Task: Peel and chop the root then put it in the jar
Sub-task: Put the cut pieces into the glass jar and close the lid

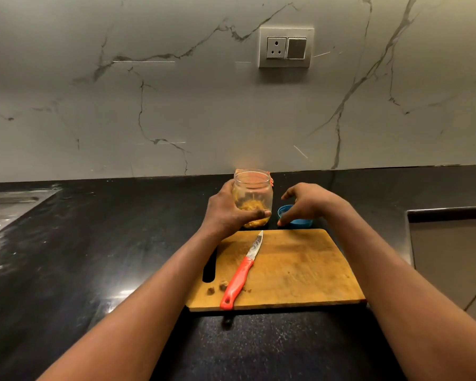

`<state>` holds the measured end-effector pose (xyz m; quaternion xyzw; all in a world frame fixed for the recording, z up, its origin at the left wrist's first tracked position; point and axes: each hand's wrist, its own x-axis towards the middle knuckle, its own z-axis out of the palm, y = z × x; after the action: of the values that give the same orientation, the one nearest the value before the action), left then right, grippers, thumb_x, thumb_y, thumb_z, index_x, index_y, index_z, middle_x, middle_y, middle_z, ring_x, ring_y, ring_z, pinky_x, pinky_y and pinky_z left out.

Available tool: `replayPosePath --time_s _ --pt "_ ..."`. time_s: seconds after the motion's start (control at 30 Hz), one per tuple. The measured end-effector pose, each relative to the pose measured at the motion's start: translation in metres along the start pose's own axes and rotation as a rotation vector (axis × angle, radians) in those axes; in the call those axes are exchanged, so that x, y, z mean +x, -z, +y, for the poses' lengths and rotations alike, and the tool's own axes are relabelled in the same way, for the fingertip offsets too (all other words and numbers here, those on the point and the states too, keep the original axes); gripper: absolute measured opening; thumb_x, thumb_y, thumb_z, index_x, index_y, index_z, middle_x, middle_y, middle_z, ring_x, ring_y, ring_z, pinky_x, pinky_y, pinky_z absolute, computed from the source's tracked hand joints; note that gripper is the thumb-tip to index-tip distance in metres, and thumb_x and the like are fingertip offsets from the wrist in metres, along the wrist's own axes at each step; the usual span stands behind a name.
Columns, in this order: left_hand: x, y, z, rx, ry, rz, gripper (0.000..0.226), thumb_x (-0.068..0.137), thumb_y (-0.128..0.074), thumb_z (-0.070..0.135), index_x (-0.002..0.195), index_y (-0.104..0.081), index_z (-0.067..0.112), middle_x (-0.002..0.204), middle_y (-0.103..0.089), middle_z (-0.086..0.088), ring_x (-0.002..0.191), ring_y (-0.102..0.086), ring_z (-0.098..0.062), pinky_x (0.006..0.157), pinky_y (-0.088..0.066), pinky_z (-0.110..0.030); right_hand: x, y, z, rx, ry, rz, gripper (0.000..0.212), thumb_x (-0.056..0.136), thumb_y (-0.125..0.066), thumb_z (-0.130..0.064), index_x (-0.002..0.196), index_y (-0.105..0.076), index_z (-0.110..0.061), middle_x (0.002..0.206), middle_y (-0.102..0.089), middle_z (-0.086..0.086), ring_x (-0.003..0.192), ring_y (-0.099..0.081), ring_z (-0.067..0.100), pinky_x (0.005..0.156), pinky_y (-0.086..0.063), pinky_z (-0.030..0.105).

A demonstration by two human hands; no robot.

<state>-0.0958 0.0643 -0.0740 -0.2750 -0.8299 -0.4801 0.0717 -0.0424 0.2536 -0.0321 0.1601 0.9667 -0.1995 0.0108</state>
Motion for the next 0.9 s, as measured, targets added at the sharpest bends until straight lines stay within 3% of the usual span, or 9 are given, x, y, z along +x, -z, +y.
replayPosePath --time_s 0.1,0.17,0.33,0.47,0.67,0.9 --pt "0.001 -0.001 -0.002 -0.003 0.005 0.011 0.093 0.064 -0.087 0.045 0.140 -0.041 0.018 0.133 -0.058 -0.002 0.120 -0.056 -0.016 0.096 -0.047 -0.027 0.000 0.000 0.004 0.018 0.000 0.042 0.068 0.066 -0.083 -0.033 0.126 -0.055 -0.019 0.123 -0.058 0.005 0.105 -0.056 0.020 0.080 -0.052 0.030" --pt "0.001 0.000 -0.002 -0.012 -0.001 0.006 0.091 0.064 -0.087 0.044 0.139 -0.042 0.019 0.132 -0.058 -0.002 0.119 -0.056 -0.015 0.095 -0.047 -0.025 -0.002 0.005 0.005 0.076 0.025 0.163 0.066 0.065 -0.083 -0.038 0.122 -0.056 -0.018 0.118 -0.060 0.004 0.096 -0.056 0.016 0.073 -0.052 0.027" --pt "0.002 0.000 -0.005 -0.034 0.007 -0.009 0.089 0.064 -0.088 0.045 0.137 -0.044 0.021 0.130 -0.059 0.001 0.115 -0.056 -0.012 0.092 -0.048 -0.024 -0.009 0.019 -0.004 0.401 0.193 0.561 0.073 0.069 -0.072 -0.058 0.129 -0.053 -0.020 0.118 -0.061 0.006 0.101 -0.060 0.017 0.079 -0.057 0.032" --pt "0.002 -0.001 -0.005 -0.035 0.007 -0.025 0.090 0.063 -0.087 0.047 0.138 -0.043 0.022 0.132 -0.059 0.002 0.117 -0.057 -0.013 0.093 -0.048 -0.024 -0.013 0.023 -0.023 0.593 0.316 0.711 0.063 0.075 -0.065 -0.060 0.127 -0.055 -0.024 0.117 -0.063 0.003 0.103 -0.060 0.013 0.080 -0.058 0.032" --pt "0.002 0.000 -0.005 -0.078 0.009 -0.076 0.088 0.063 -0.087 0.046 0.137 -0.044 0.025 0.130 -0.060 0.004 0.114 -0.058 -0.010 0.092 -0.049 -0.023 -0.009 0.019 -0.044 0.825 0.456 0.605 0.065 0.070 -0.066 -0.063 0.121 -0.055 -0.025 0.115 -0.063 0.006 0.105 -0.063 0.019 0.084 -0.057 0.042" --pt "0.000 0.003 -0.007 -0.139 0.019 -0.097 0.087 0.064 -0.088 0.043 0.137 -0.045 0.025 0.125 -0.062 0.007 0.111 -0.060 -0.008 0.092 -0.053 -0.025 -0.008 -0.003 -0.035 0.657 0.513 0.521 0.067 0.066 -0.077 -0.055 0.115 -0.046 -0.021 0.108 -0.063 0.007 0.095 -0.067 0.016 0.079 -0.059 0.033"
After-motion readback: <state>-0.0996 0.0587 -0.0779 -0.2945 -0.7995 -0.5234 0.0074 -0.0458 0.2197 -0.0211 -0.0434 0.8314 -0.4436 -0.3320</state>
